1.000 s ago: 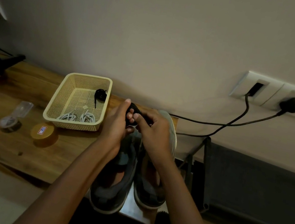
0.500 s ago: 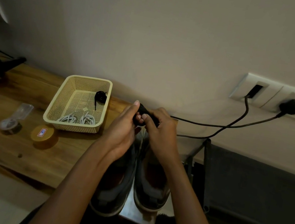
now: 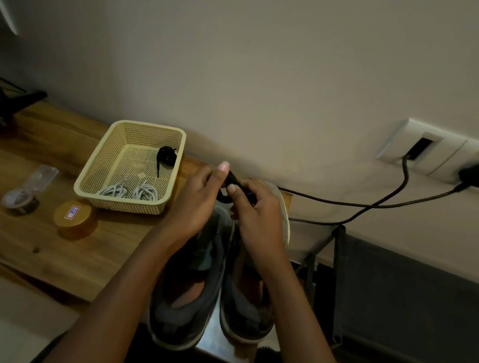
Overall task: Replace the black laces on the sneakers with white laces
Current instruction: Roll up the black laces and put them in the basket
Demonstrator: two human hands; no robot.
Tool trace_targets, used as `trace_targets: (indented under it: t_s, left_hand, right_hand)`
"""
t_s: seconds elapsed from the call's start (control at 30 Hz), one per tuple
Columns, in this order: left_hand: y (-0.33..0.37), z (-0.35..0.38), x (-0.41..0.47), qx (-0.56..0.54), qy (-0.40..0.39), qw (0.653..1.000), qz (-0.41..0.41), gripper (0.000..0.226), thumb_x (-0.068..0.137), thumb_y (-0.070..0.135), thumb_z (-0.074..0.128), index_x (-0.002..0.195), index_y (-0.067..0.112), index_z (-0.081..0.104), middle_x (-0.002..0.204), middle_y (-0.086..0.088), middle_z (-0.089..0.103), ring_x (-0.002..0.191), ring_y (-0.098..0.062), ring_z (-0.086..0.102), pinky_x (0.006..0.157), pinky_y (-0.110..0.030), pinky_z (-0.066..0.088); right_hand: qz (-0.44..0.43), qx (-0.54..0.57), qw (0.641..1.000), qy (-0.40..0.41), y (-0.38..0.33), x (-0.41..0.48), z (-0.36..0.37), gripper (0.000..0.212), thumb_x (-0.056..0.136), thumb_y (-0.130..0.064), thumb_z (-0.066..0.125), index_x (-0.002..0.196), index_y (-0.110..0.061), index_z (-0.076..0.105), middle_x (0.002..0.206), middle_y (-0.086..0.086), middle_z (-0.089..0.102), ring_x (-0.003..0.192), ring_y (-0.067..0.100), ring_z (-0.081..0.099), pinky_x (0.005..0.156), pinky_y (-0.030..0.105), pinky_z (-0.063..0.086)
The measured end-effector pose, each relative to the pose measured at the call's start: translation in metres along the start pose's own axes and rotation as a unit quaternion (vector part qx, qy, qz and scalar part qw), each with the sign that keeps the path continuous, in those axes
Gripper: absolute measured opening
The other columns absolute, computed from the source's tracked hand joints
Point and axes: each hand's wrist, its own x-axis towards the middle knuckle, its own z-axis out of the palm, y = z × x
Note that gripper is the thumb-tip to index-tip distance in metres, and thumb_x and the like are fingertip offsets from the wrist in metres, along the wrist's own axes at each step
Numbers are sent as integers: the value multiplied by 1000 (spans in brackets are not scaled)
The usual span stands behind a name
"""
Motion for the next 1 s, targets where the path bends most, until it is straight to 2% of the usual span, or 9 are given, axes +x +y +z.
trace_targets:
  t_s: [0.07, 0.17, 0.3, 0.5, 0.67, 0.73, 0.83, 0.93, 1.0]
  left_hand:
    - [-1, 1, -1, -2, 11, 1000, 4, 36, 97, 44, 39, 105, 13, 57, 95, -2, 63, 92, -16, 61, 78, -28, 48]
    - [-1, -1, 1, -33, 10, 999, -8, 34, 96, 40, 44, 120, 19, 56, 111, 2, 62, 104, -10, 59, 87, -30, 50]
    - [1, -4, 2, -3, 15, 1000, 14, 29, 90, 21, 61, 119, 14, 62, 99, 5, 64, 99, -6, 60, 84, -19, 49]
    - [0, -14, 3, -2, 54, 998, -14, 25, 88, 18, 64, 113, 18, 62, 102, -4, 66, 95, -13, 64, 87, -35, 54]
    - [2, -31, 6, -58, 171, 983, -13, 25, 89, 22, 62, 113, 21, 57, 96, 10, 63, 80, 9, 56, 70, -9, 45]
    - [3, -42, 10, -151, 268, 950, -60, 18, 93, 20, 56, 111, 19, 57, 106, 3, 63, 91, -4, 60, 72, -16, 45]
    - [3, -65, 14, -301, 404, 853, -133, 14, 97, 16, 48, 108, 14, 56, 119, -8, 61, 109, -20, 58, 78, -22, 47]
    - [-1, -87, 17, -379, 474, 778, -165, 21, 98, 13, 45, 116, 7, 55, 125, -11, 57, 110, -24, 58, 63, -15, 49]
    - [-4, -96, 20, -389, 495, 758, -171, 22, 99, 13, 43, 117, 8, 54, 127, -12, 55, 108, -23, 58, 57, -13, 48]
  right_hand:
    - [32, 6, 999, 14, 2, 1, -2, 11, 94, -13, 55, 95, -12, 65, 92, 10, 63, 85, 22, 60, 76, 35, 49]
    - [66, 4, 998, 20, 6, 5, -8, 16, 94, -14, 54, 96, -2, 65, 85, 8, 62, 77, 17, 56, 71, 32, 47]
    - [77, -1, 997, 10, 7, 7, -10, 12, 95, -13, 53, 91, -10, 64, 75, -9, 57, 70, 3, 52, 58, 8, 38]
    - [103, 16, 994, 19, 3, 7, 10, 15, 96, -13, 51, 97, -6, 64, 90, 10, 67, 82, 22, 65, 62, 25, 53]
    - [139, 71, 988, -4, -16, 16, 38, 15, 96, -10, 50, 85, -8, 59, 81, 7, 64, 67, 15, 63, 57, 21, 54]
    - [134, 45, 990, -31, -25, 32, 56, 21, 96, -9, 50, 75, -10, 56, 75, 5, 62, 64, 15, 63, 59, 24, 52]
    - [107, -32, 989, -94, -35, 66, 91, 17, 94, -8, 52, 79, -3, 58, 74, 12, 59, 67, 20, 60, 60, 25, 47]
    - [111, -112, 980, -124, -28, 105, 130, 33, 91, -7, 56, 60, -7, 48, 60, 5, 46, 57, 17, 47, 50, 19, 39]
    - [91, -225, 958, -149, -15, 127, 156, 38, 92, -15, 56, 56, -14, 43, 69, 6, 47, 77, 23, 48, 68, 28, 40]
